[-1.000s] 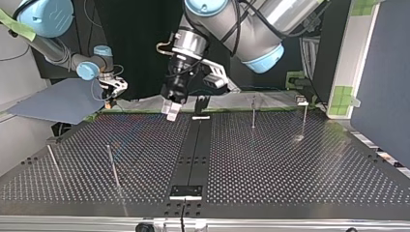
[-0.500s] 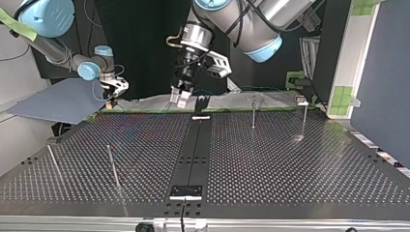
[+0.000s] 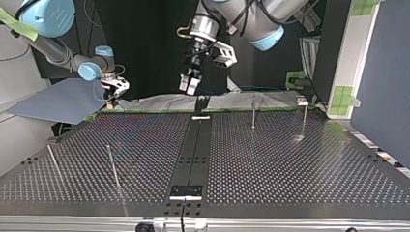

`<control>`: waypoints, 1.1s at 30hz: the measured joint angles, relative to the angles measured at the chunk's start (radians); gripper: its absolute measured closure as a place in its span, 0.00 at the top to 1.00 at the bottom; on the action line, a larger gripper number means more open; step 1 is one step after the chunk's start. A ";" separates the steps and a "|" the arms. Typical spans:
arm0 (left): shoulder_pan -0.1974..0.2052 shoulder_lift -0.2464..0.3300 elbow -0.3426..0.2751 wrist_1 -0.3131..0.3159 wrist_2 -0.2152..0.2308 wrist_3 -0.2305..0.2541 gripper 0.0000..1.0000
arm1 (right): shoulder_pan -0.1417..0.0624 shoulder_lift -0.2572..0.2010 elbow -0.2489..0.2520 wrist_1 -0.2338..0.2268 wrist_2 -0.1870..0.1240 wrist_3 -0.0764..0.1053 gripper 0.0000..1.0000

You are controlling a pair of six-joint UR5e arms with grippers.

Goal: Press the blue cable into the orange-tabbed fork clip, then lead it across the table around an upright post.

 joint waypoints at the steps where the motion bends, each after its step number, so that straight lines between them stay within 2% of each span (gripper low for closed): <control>1: 0.000 0.000 -0.008 0.006 -0.002 0.000 1.00 | 0.001 0.000 0.000 0.000 0.000 0.000 0.00; 9: 0.002 0.000 -0.085 0.017 -0.009 -0.009 1.00 | 0.013 0.000 -0.005 0.002 -0.001 -0.001 0.00; 17: 0.007 0.000 -0.159 0.006 -0.008 -0.014 1.00 | 0.027 0.000 -0.012 0.011 0.000 -0.015 0.00; 33: 0.006 0.000 -0.318 0.004 -0.005 -0.014 1.00 | 0.033 0.000 -0.016 0.025 0.000 -0.022 0.00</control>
